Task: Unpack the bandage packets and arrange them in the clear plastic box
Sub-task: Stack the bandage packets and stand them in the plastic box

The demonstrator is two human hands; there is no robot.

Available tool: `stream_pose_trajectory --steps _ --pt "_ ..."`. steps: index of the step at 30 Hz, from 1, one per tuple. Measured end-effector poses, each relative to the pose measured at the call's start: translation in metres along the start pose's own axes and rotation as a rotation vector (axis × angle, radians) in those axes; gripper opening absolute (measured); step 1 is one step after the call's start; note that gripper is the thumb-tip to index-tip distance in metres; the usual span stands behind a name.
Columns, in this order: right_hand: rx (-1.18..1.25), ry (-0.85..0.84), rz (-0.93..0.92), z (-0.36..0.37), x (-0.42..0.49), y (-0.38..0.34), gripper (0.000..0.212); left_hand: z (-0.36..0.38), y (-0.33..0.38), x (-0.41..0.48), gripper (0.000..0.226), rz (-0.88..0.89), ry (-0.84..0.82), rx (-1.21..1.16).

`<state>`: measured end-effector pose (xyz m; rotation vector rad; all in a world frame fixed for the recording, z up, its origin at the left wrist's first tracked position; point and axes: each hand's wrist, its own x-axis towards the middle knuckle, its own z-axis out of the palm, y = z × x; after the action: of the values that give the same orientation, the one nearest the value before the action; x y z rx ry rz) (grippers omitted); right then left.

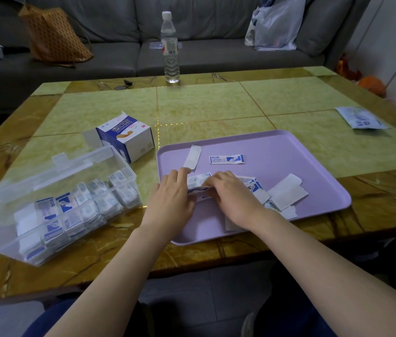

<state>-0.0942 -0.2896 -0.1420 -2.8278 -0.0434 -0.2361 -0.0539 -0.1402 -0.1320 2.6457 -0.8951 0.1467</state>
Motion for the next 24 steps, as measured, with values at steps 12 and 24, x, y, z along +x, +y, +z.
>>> stream_pose_trajectory --steps 12,24 --pt "0.359 0.031 0.208 0.004 0.000 -0.003 0.043 0.016 0.003 0.000 0.018 0.052 -0.129 0.265" --pt "0.298 0.015 0.089 0.014 -0.003 -0.008 0.033 0.019 0.010 -0.003 0.025 0.061 -0.044 -0.031"
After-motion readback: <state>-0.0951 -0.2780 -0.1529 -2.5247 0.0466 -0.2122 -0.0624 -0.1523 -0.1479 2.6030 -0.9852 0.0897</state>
